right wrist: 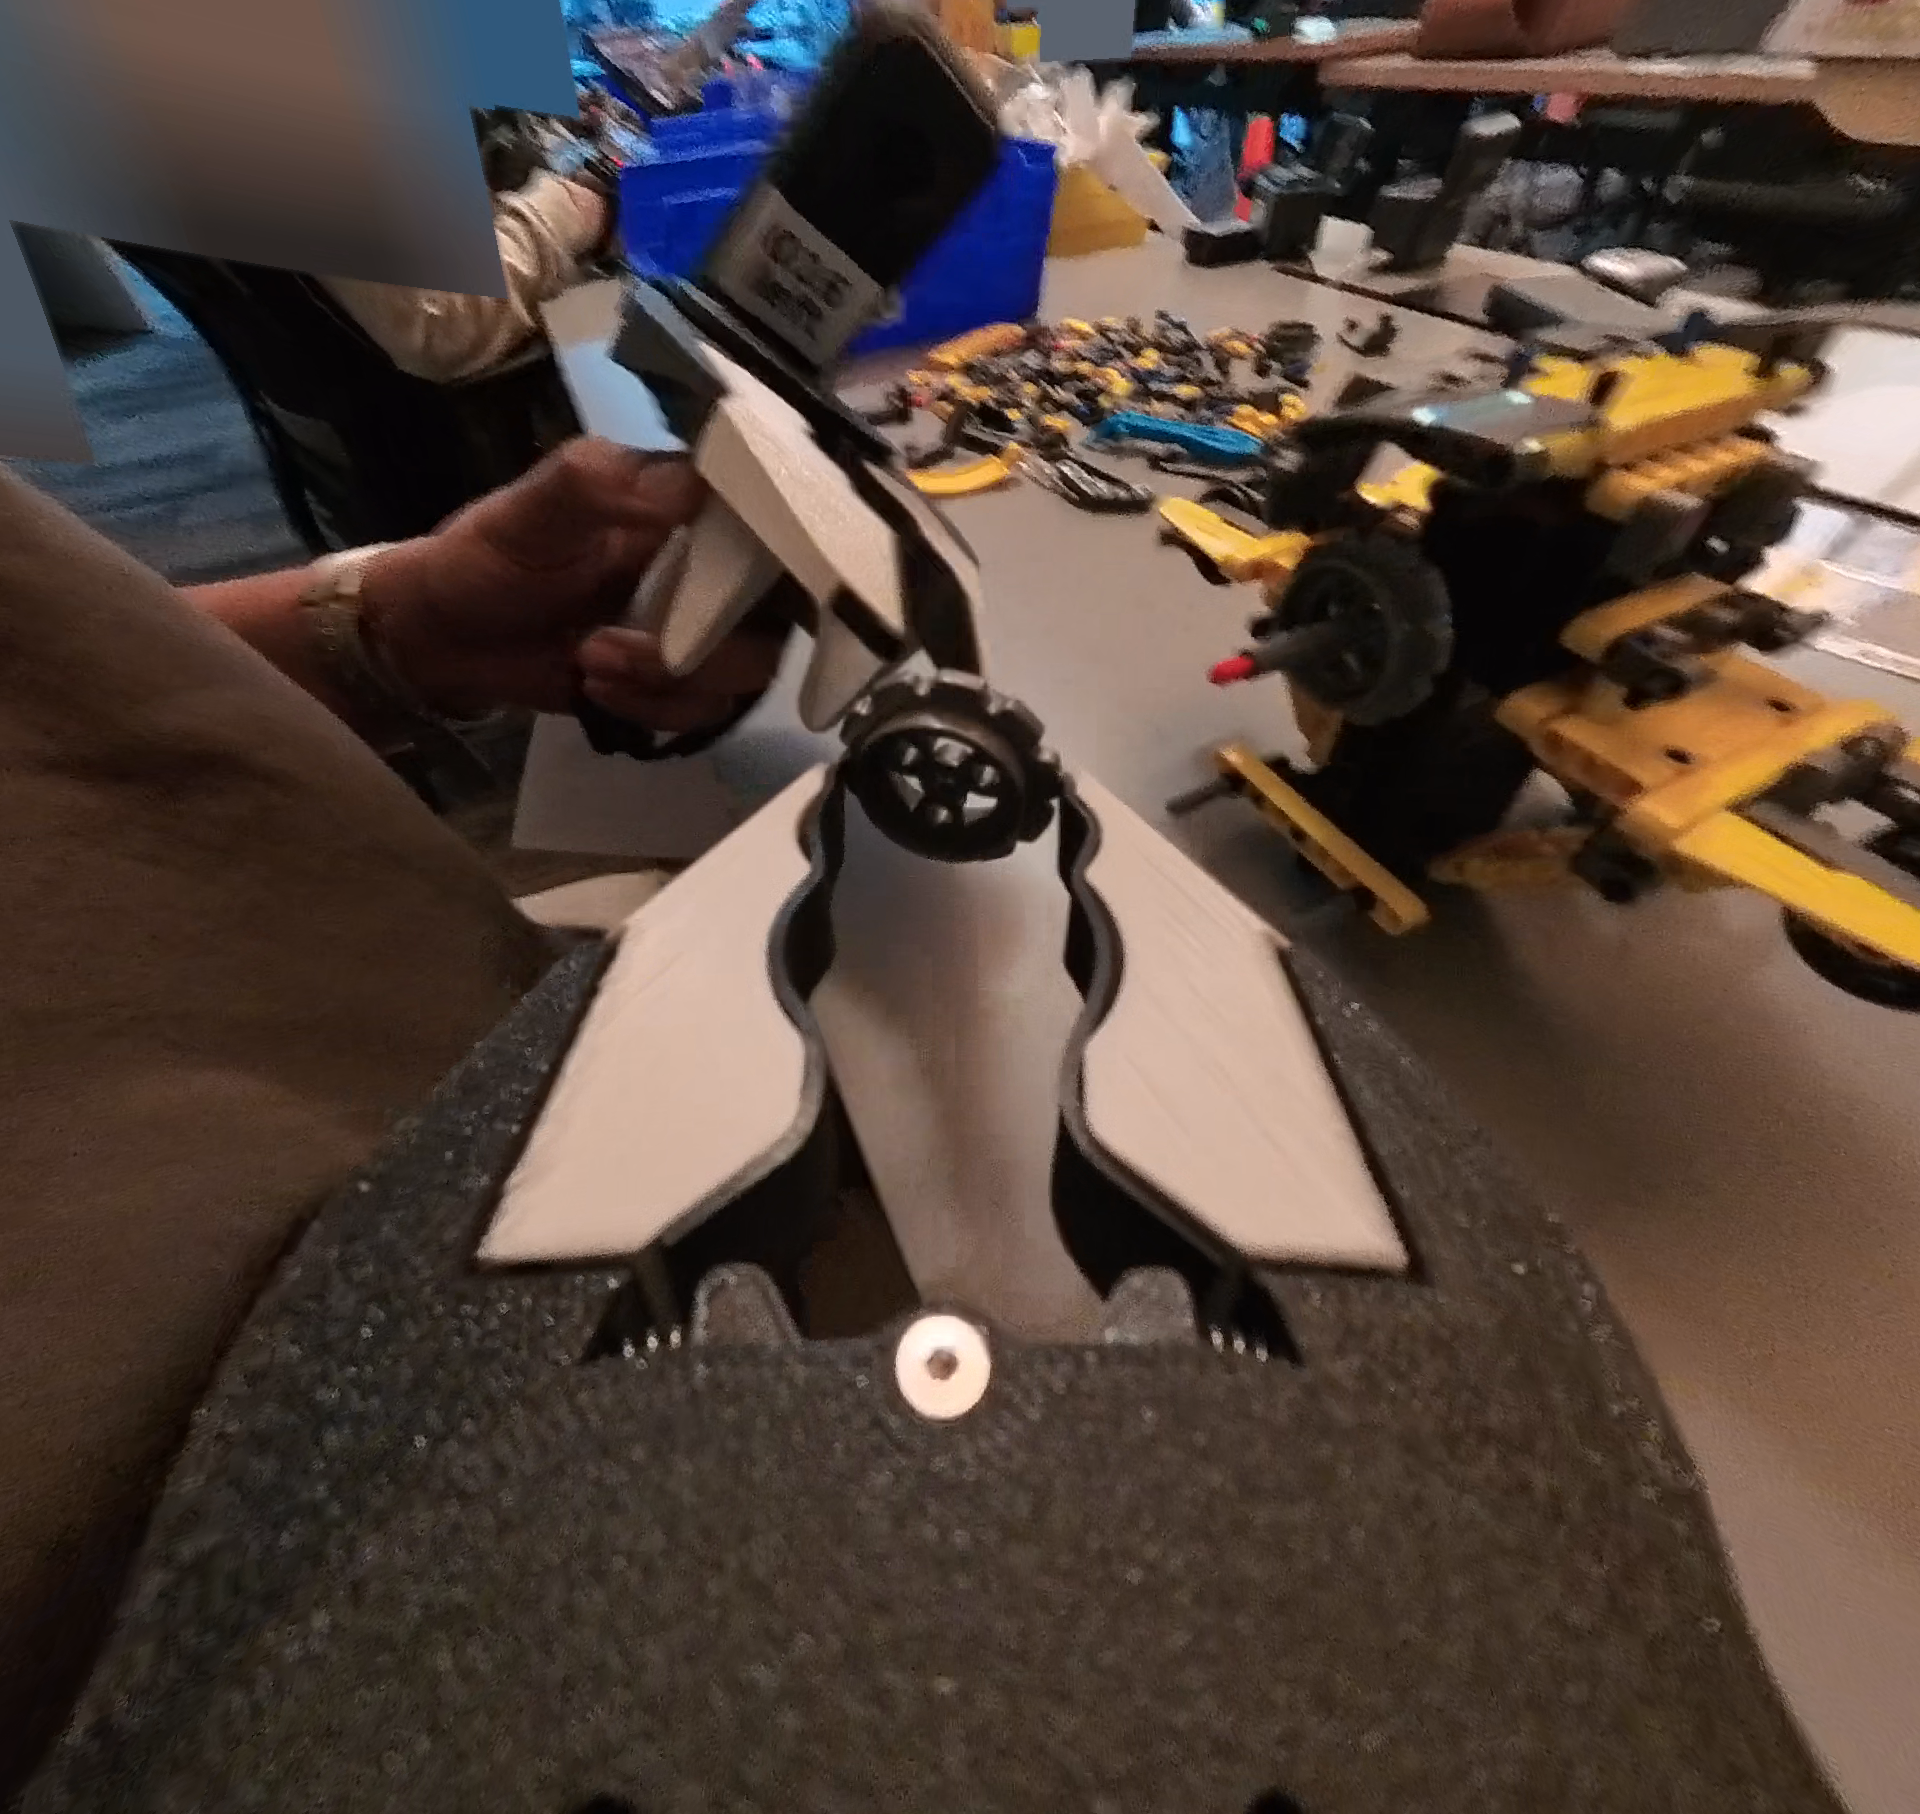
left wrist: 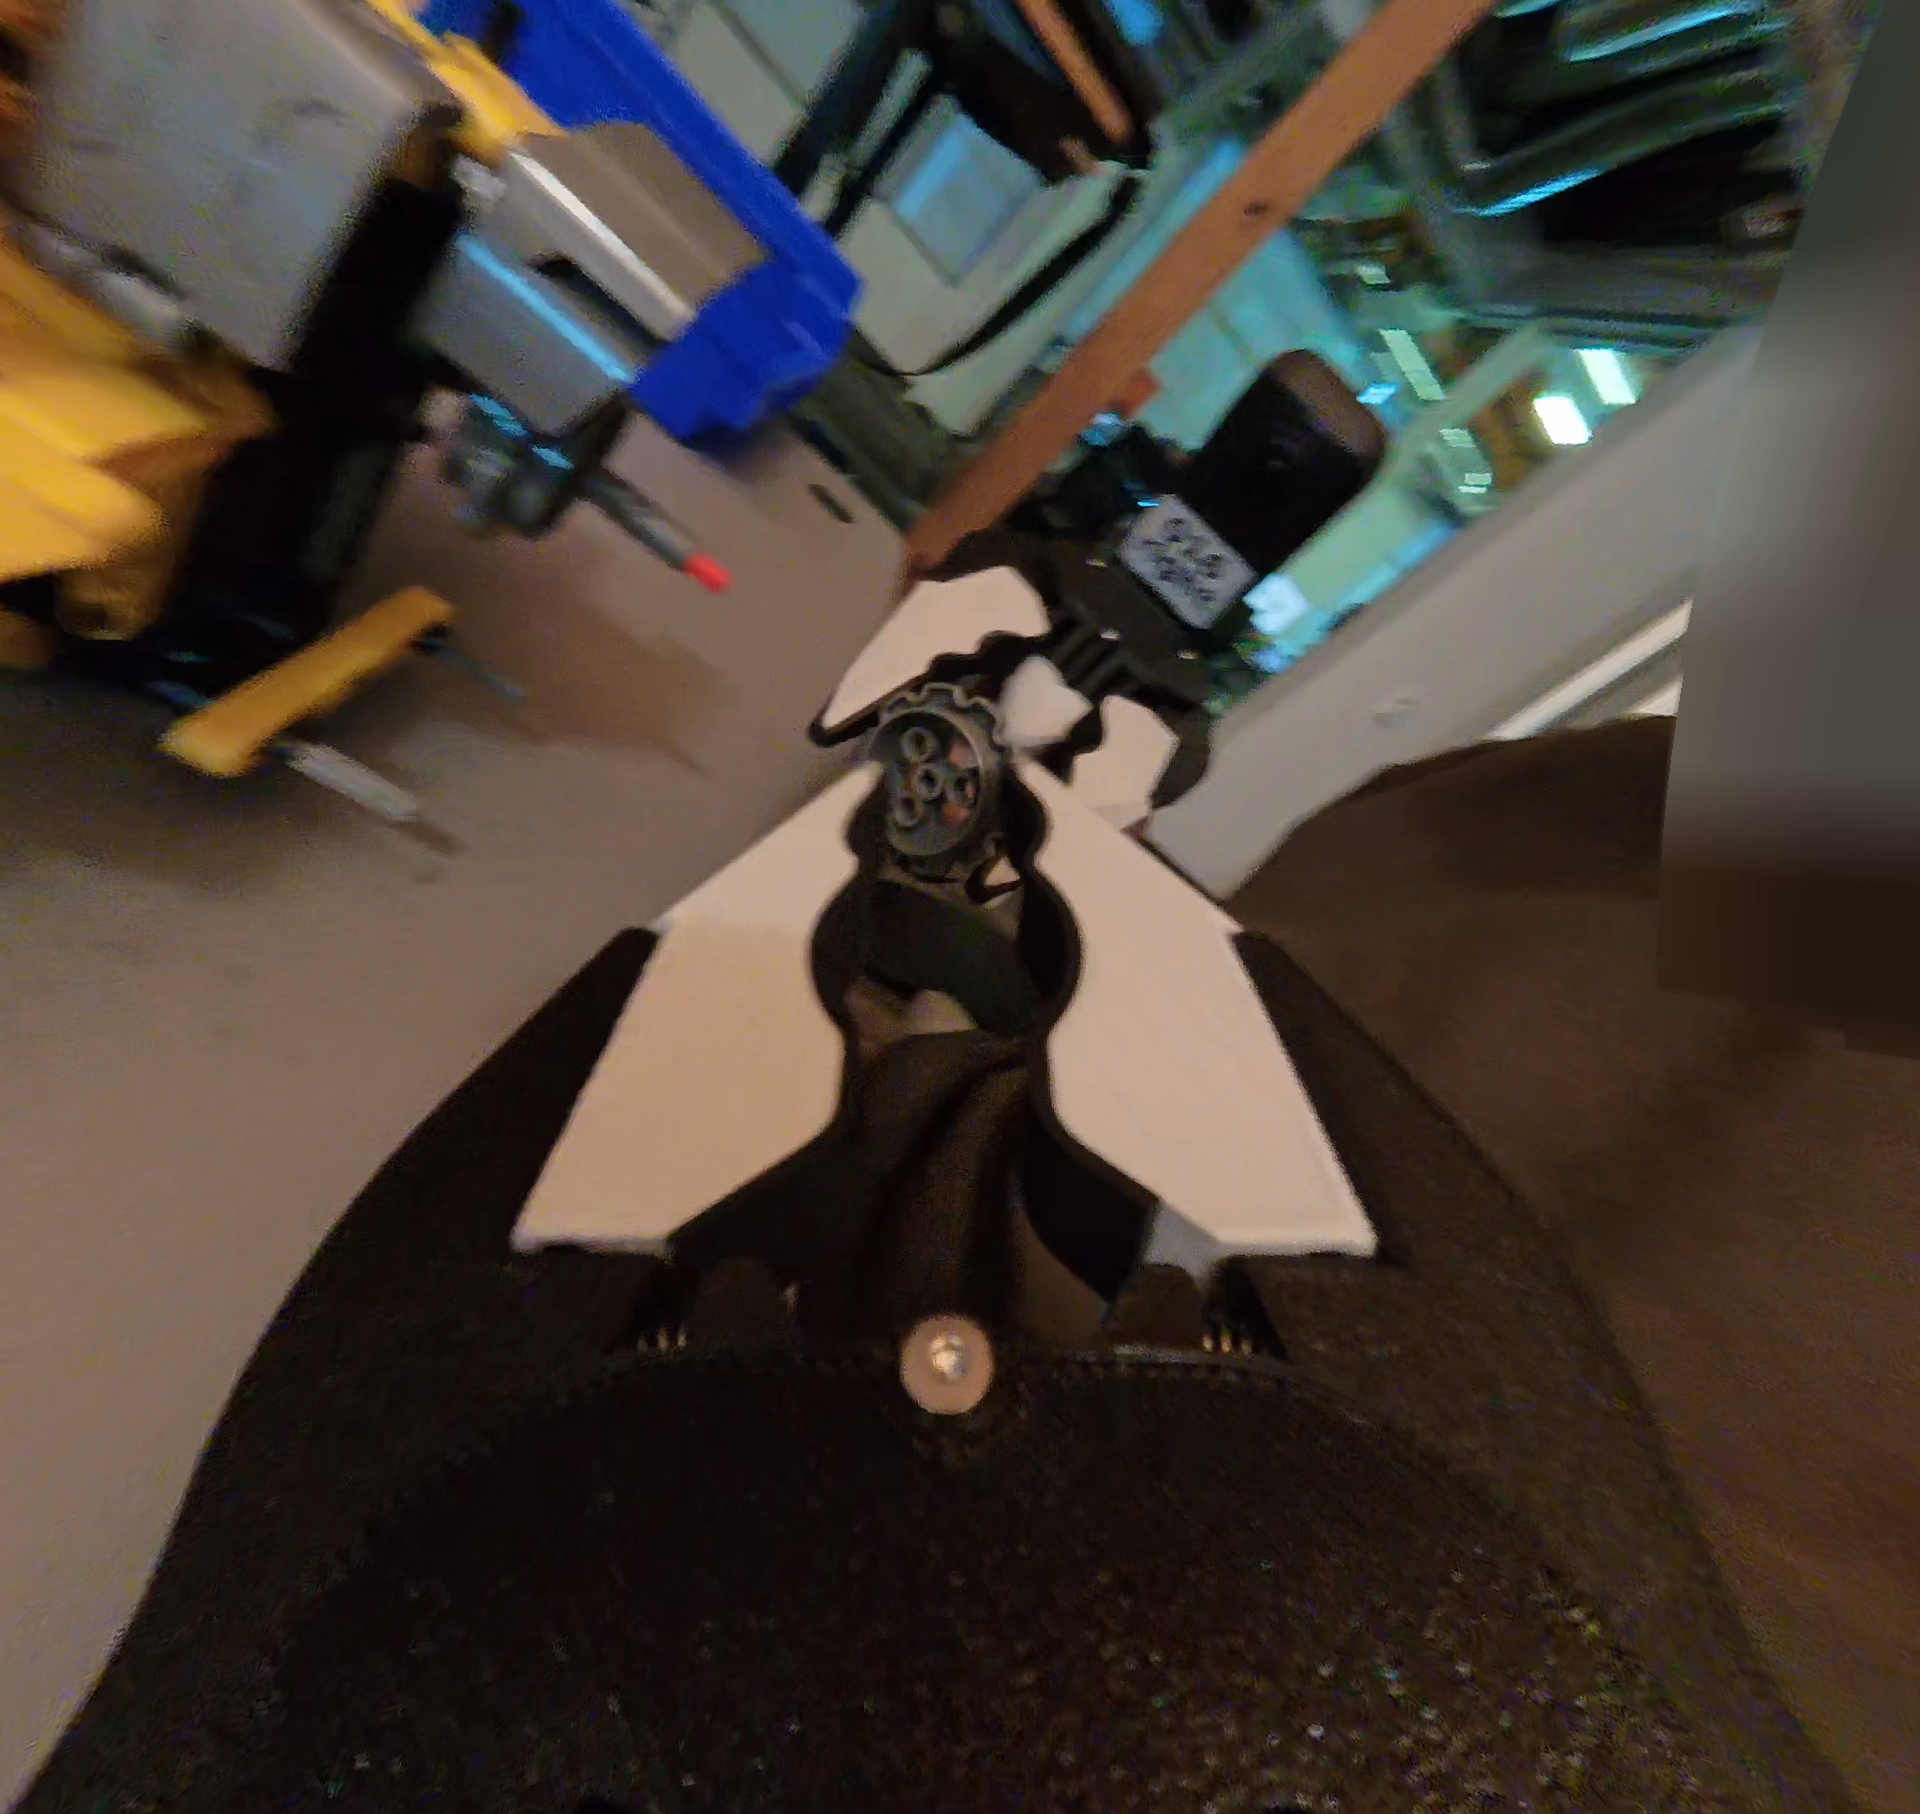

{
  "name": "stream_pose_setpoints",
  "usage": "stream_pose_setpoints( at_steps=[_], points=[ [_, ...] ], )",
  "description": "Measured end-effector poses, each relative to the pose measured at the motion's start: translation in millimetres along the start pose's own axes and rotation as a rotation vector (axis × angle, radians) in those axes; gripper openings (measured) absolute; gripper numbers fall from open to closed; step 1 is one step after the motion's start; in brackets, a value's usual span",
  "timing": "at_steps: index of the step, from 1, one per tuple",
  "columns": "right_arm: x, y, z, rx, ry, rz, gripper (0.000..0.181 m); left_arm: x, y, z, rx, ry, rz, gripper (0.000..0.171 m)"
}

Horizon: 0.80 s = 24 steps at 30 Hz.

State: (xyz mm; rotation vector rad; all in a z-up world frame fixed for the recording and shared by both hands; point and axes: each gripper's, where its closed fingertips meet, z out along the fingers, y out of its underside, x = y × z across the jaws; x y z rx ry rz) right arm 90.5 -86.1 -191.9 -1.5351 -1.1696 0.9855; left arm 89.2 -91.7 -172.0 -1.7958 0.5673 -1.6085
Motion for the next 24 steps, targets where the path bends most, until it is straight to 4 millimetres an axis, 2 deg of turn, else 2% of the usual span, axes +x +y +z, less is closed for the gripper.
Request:
stream_pose_setpoints(
  at_steps=[2,3,5,9,16,24],
  points=[
    [23,12,-2,-0.069,0.117,-0.003,0.041,-15,-3,-3,0.01,-0.107,0.057,0.043],
    [37,19,-4,-0.109,0.19,-0.006,0.041,-21,-4,-6,0.016,-0.155,0.081,0.047],
    [56,29,-7,-0.167,0.306,-0.002,0.041,-33,-7,-10,0.02,-0.258,0.137,0.049],
    [74,40,-3,-0.257,0.441,0.01,0.041,-60,-3,-11,-0.043,-0.465,0.219,0.054],
    [81,61,11,-0.423,0.516,-0.029,0.041,-95,5,-8,-0.213,-0.704,0.33,0.061],
    [81,63,16,-0.436,0.497,0.039,0.041,-111,-2,-4,-0.251,-0.758,0.36,0.058]
  ],
)
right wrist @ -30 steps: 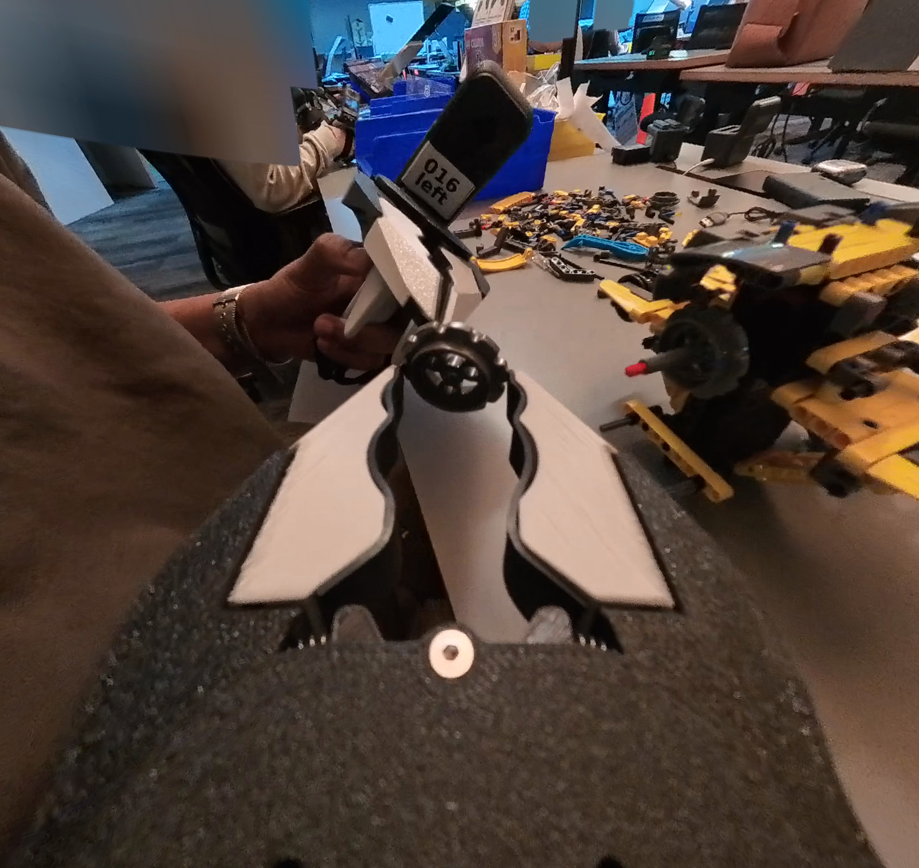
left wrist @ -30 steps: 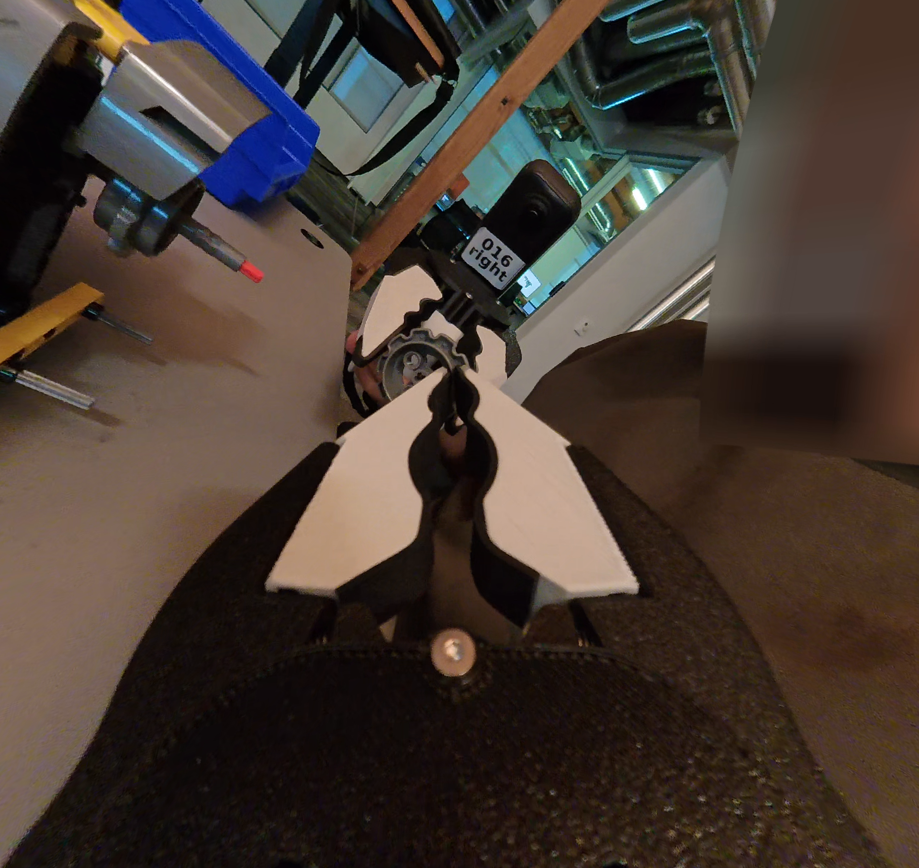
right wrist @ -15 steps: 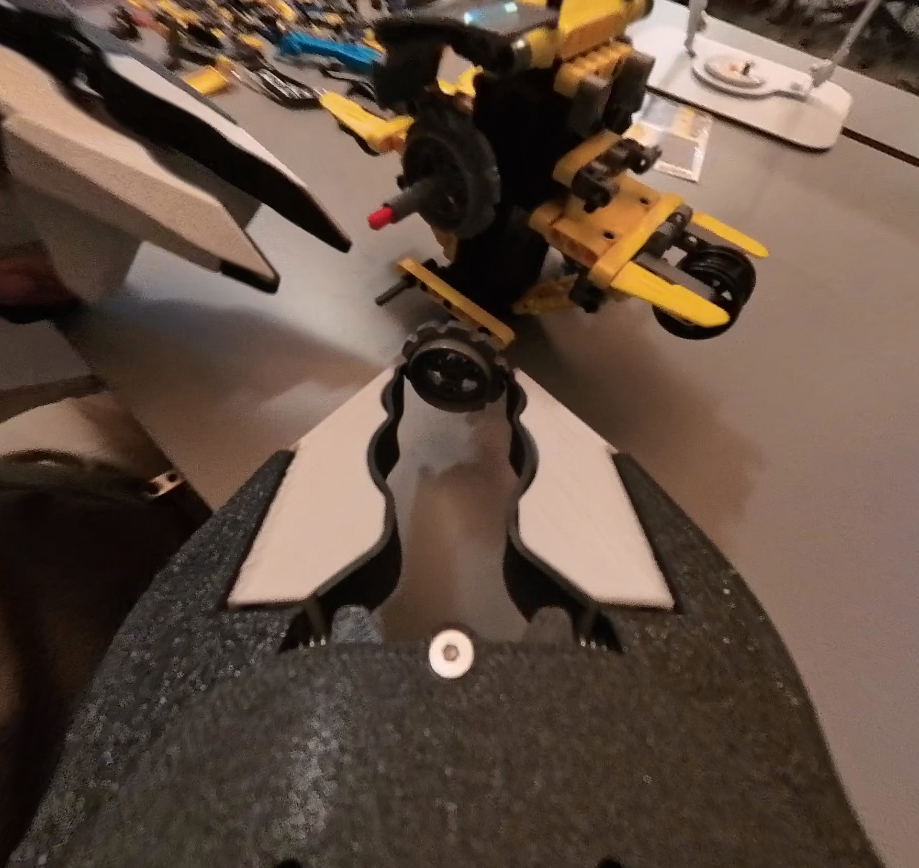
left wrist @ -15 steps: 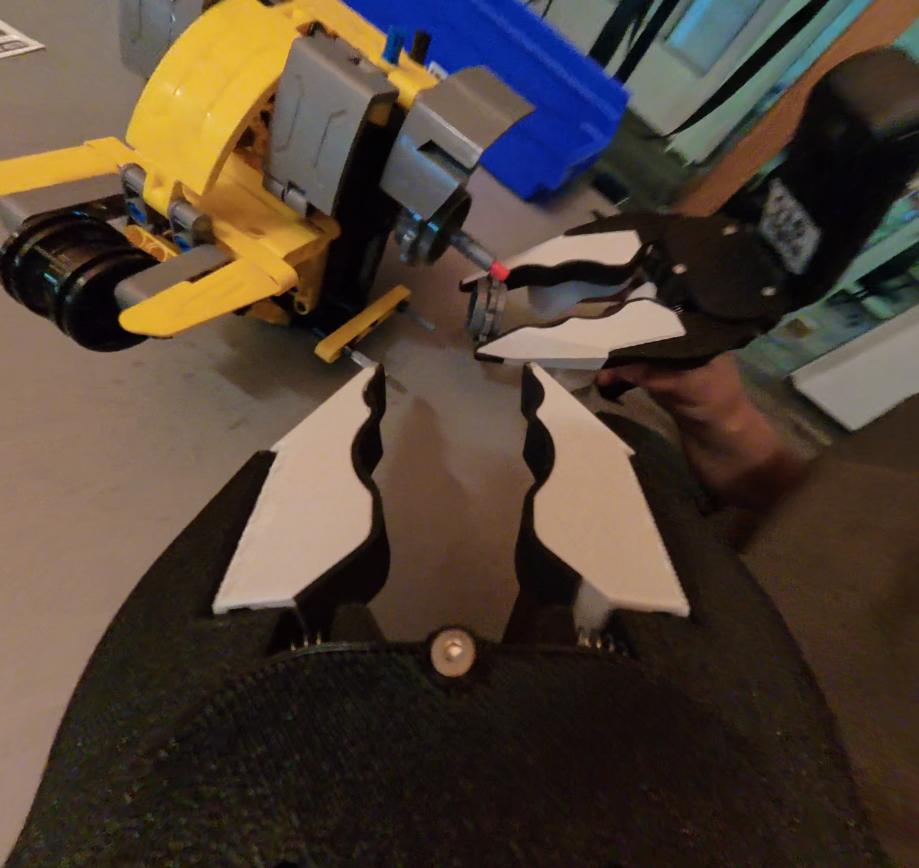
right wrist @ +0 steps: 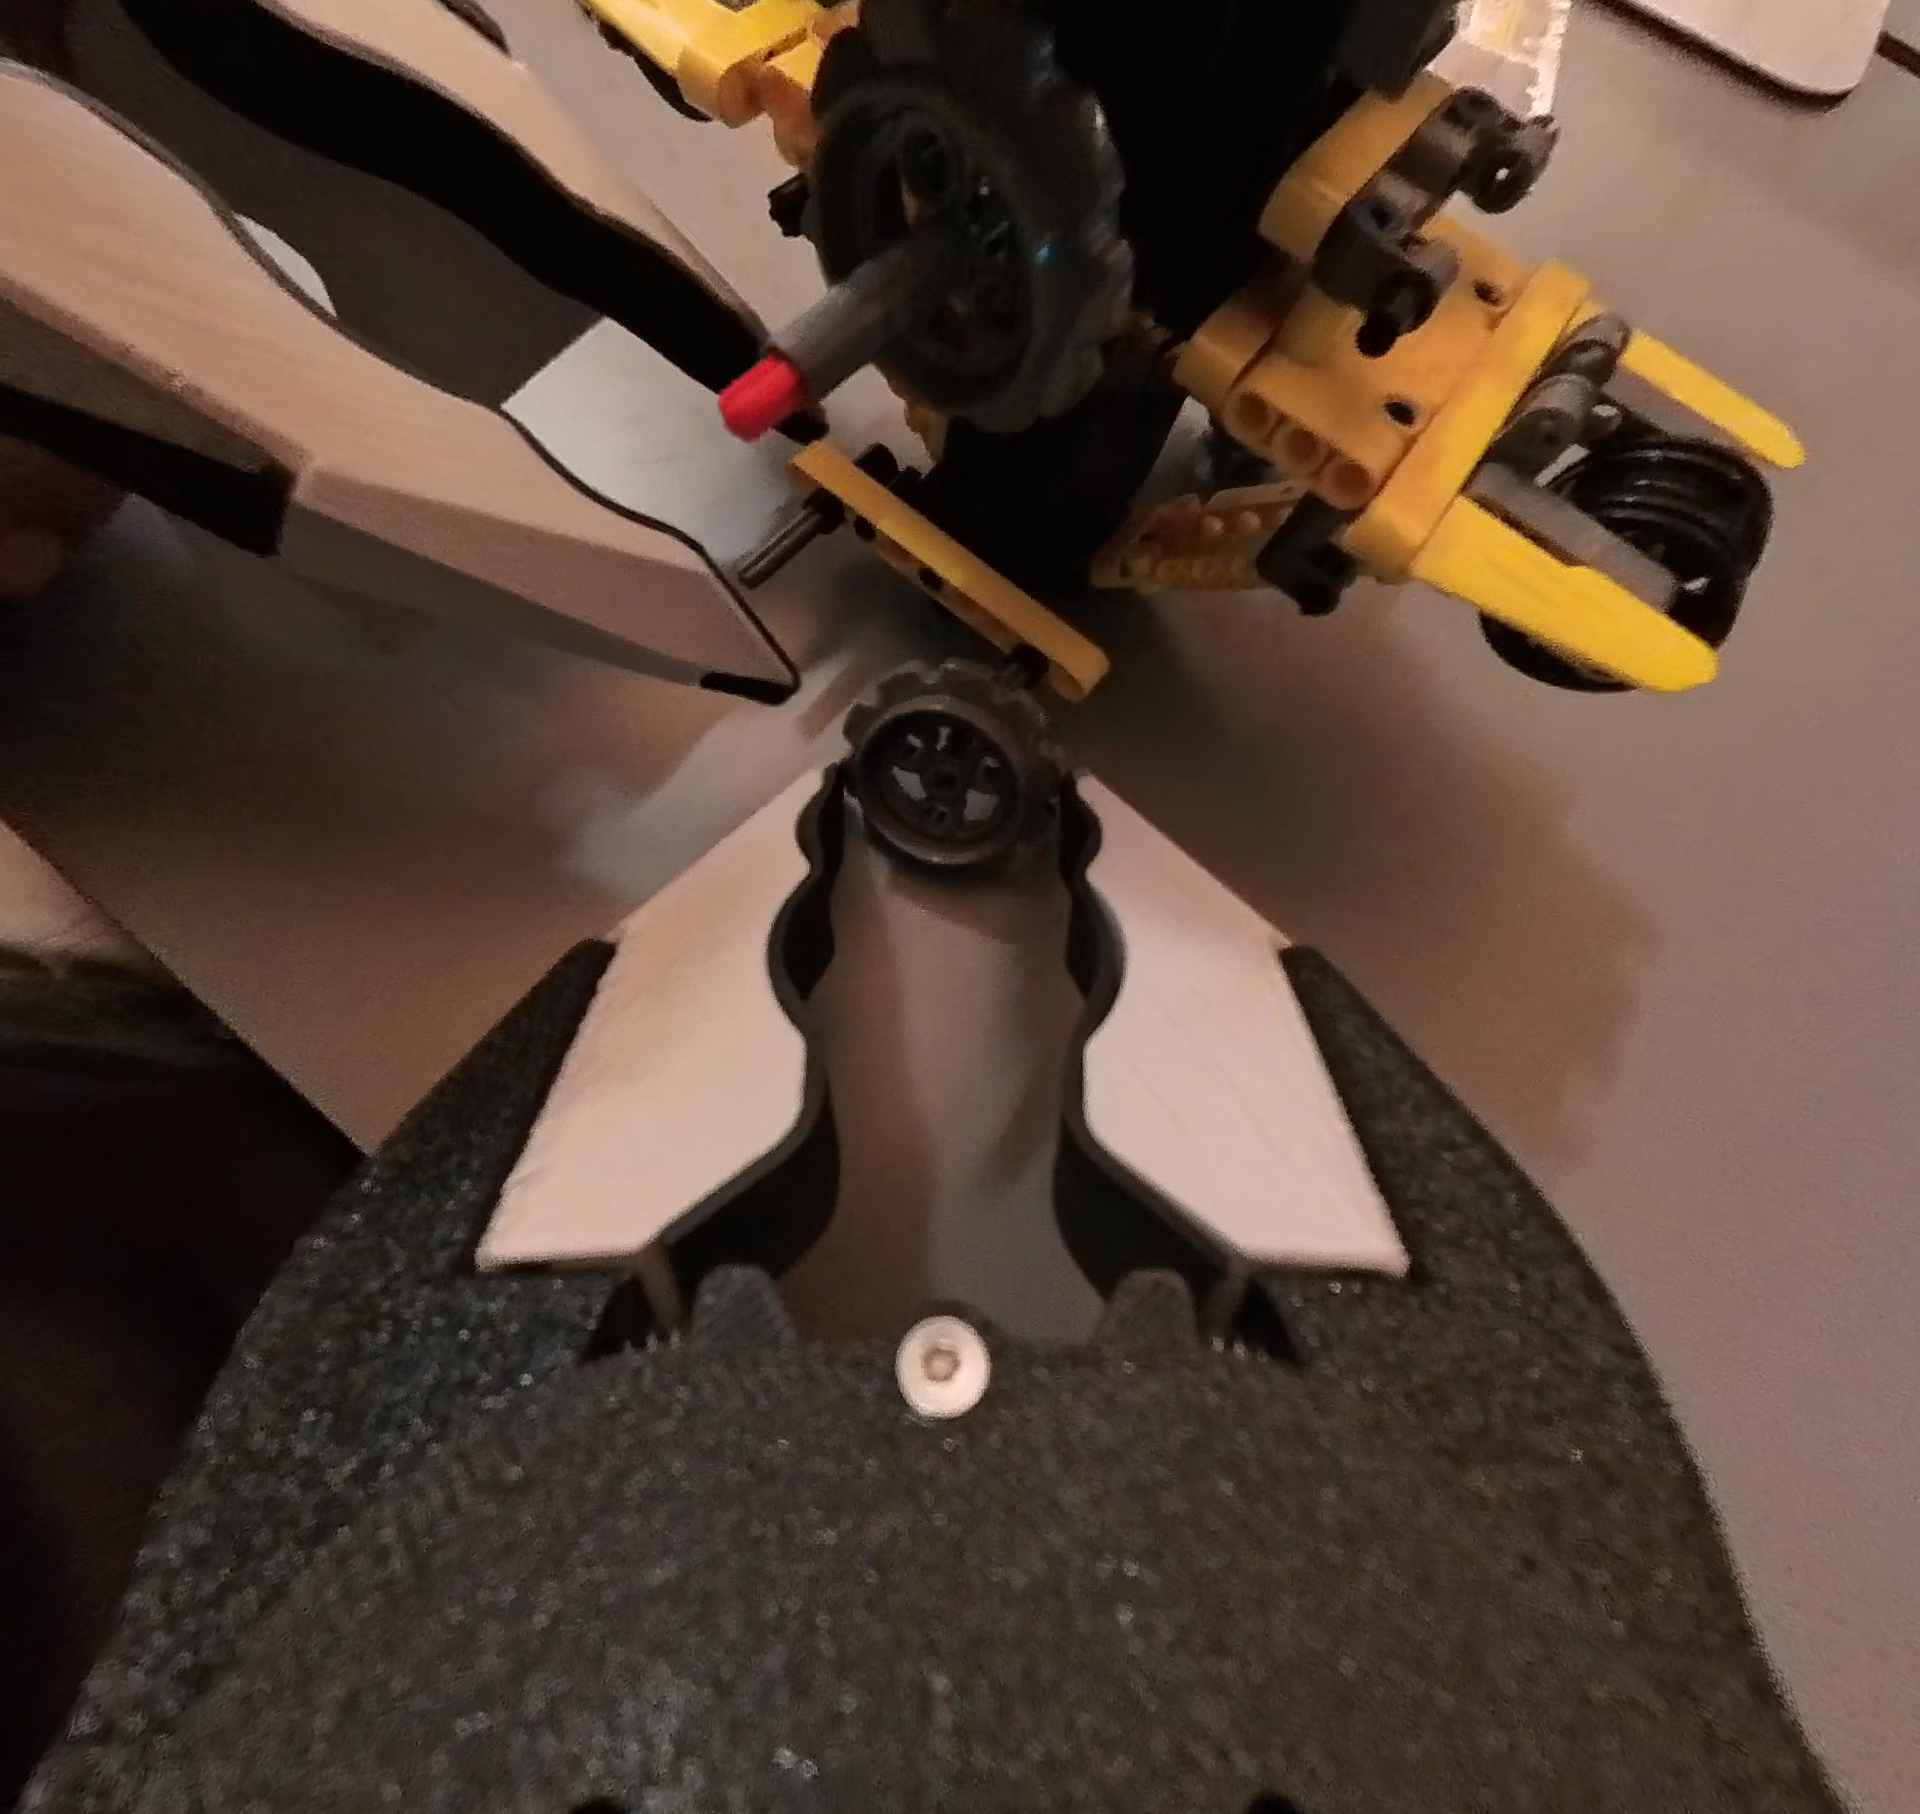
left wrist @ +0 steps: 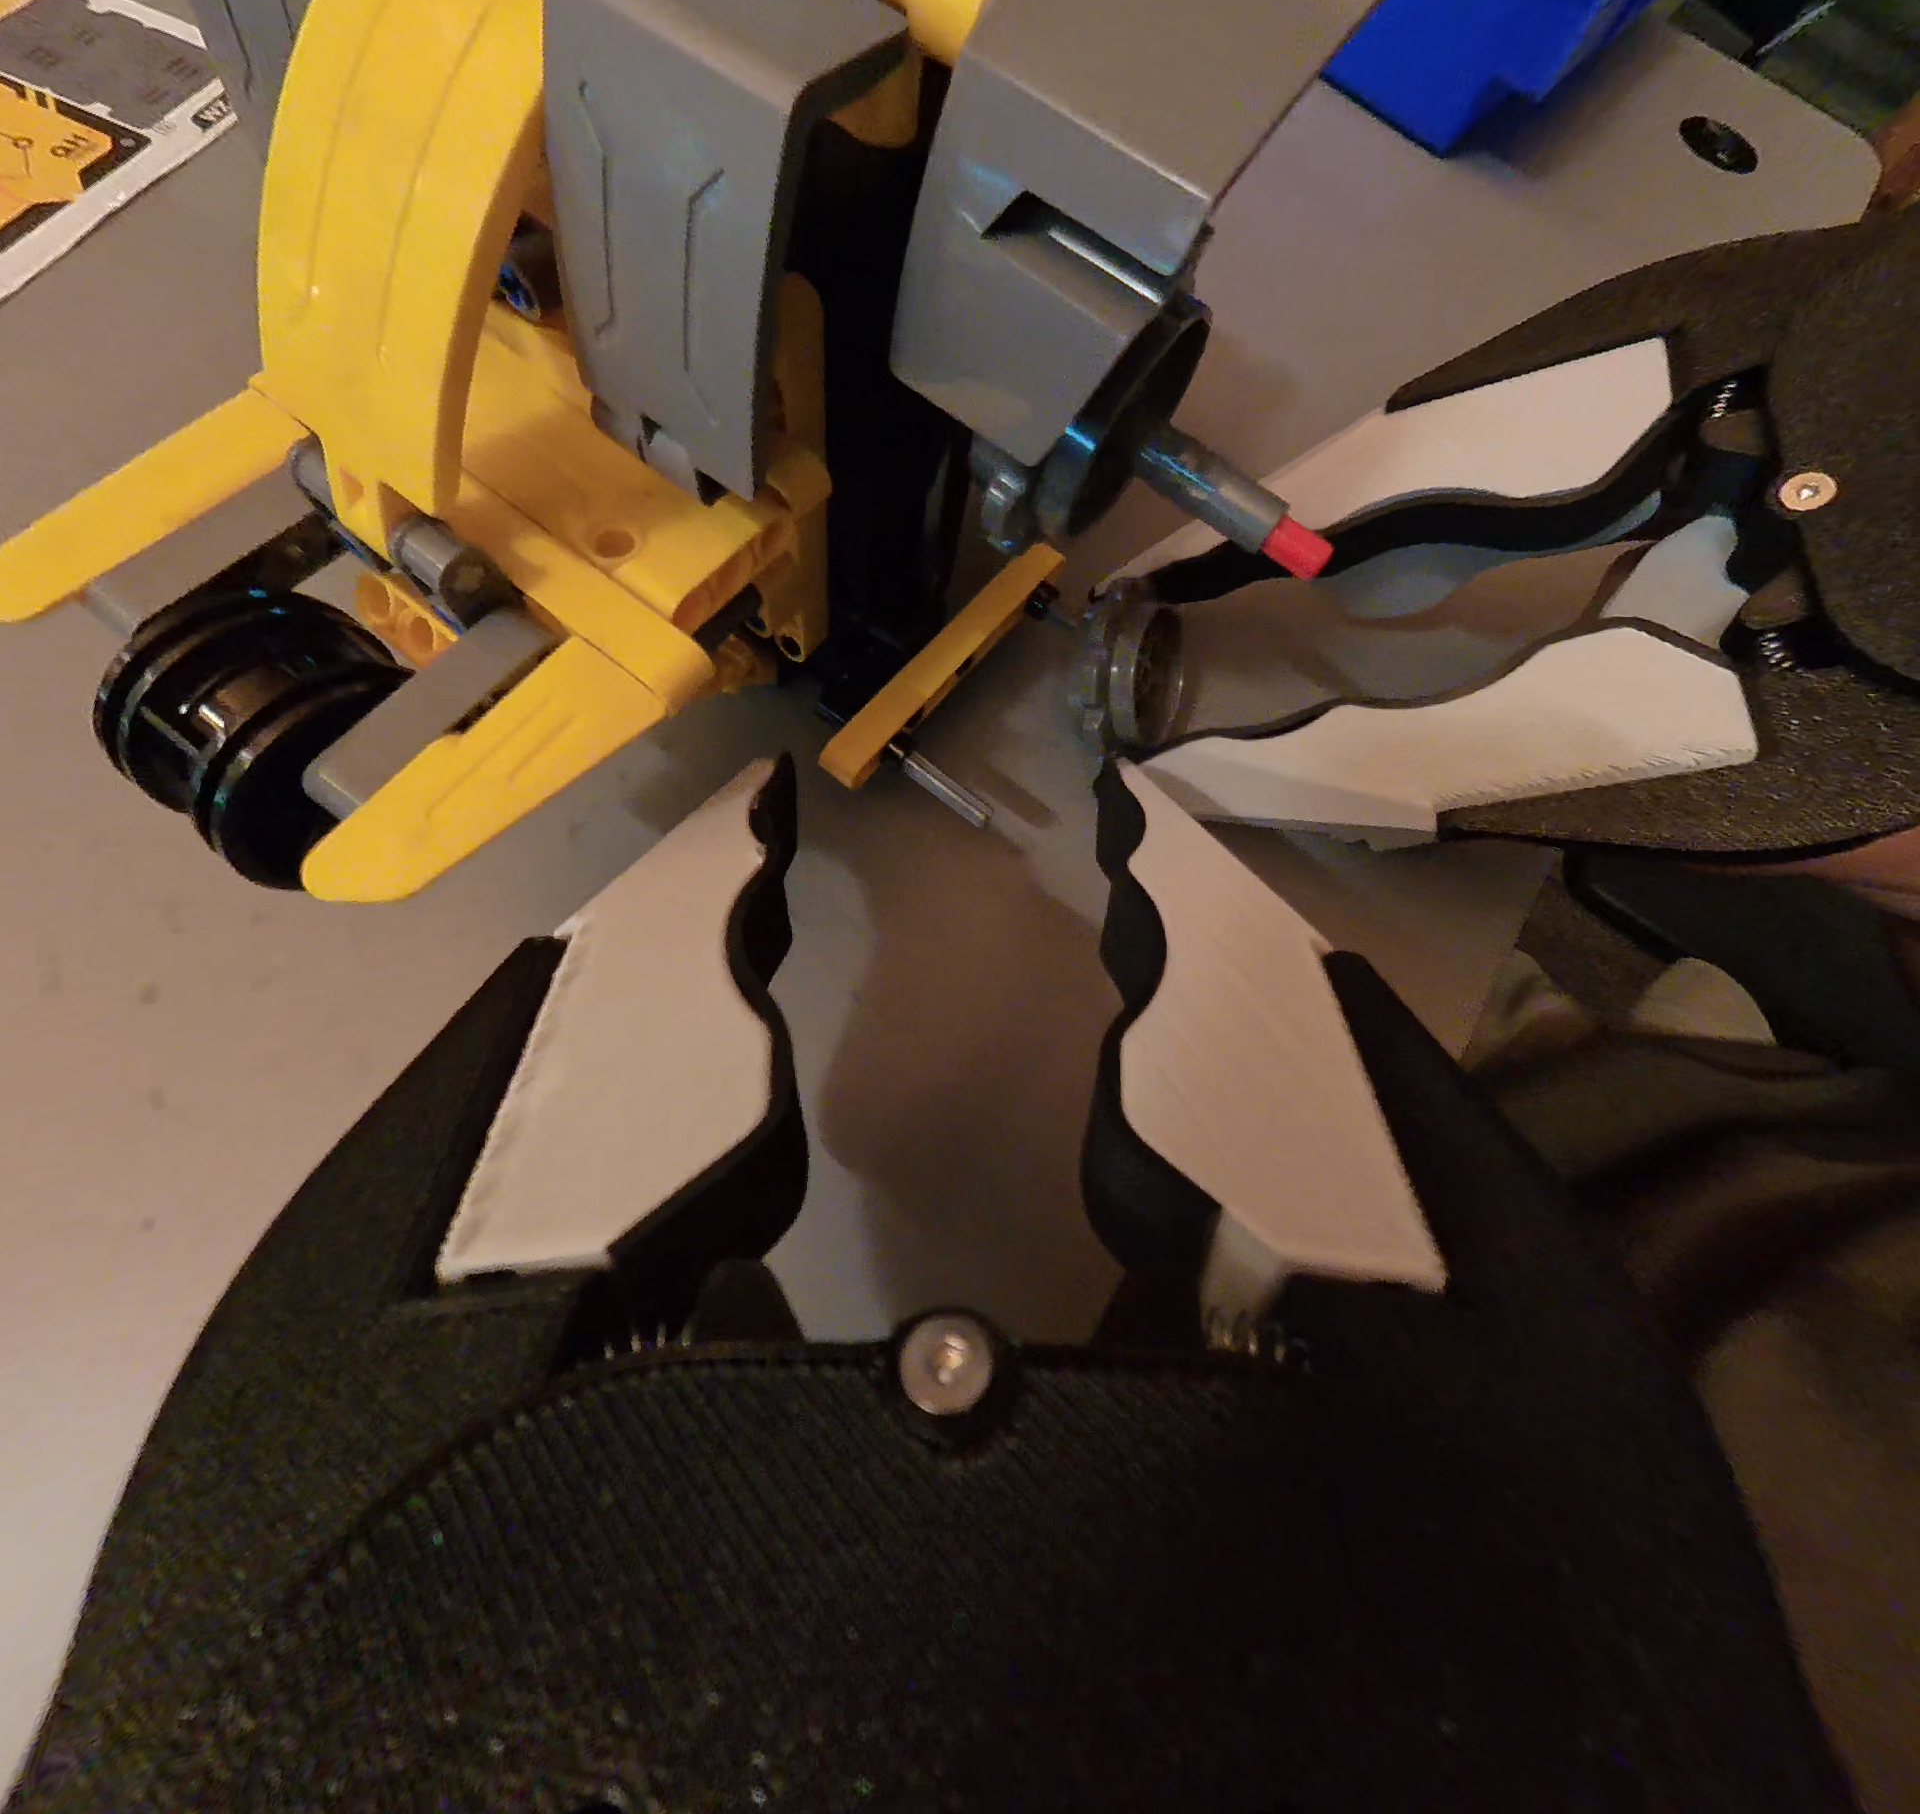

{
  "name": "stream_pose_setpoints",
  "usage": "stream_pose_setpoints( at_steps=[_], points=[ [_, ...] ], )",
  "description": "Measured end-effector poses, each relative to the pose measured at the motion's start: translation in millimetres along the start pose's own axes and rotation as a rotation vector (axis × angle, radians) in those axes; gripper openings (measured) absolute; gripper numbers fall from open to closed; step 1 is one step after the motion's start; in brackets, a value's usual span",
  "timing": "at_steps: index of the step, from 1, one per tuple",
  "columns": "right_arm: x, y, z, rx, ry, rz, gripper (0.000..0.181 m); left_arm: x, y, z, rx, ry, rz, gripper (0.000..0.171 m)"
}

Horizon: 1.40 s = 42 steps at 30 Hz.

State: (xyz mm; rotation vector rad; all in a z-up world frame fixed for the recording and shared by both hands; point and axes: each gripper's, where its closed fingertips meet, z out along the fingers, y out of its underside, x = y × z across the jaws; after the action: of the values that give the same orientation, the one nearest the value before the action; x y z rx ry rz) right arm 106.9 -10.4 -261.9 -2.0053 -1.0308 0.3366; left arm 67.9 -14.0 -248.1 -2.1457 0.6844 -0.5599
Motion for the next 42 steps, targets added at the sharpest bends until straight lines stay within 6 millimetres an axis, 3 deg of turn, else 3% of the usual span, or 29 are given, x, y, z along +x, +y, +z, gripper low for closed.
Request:
stream_pose_setpoints(
  at_steps=[14,20,24,32,42],
  points=[
    [-1,0,-11,0.025,-0.112,0.065,0.047,-3,4,6,-0.041,-0.033,0.006,0.055],
    [-5,0,-16,0.009,-0.348,0.231,0.046,-3,5,8,-0.056,-0.037,0.012,0.054],
    [-7,2,-14,-0.028,-0.442,0.306,0.033,-4,6,8,-0.059,-0.044,0.011,0.053],
    [-1,6,-12,-0.051,-0.366,0.234,0.012,-4,7,9,-0.071,-0.047,0.01,0.05],
    [7,3,-13,-0.044,-0.347,0.138,0.011,0,12,12,-0.103,-0.029,0.028,0.049]
  ],
)
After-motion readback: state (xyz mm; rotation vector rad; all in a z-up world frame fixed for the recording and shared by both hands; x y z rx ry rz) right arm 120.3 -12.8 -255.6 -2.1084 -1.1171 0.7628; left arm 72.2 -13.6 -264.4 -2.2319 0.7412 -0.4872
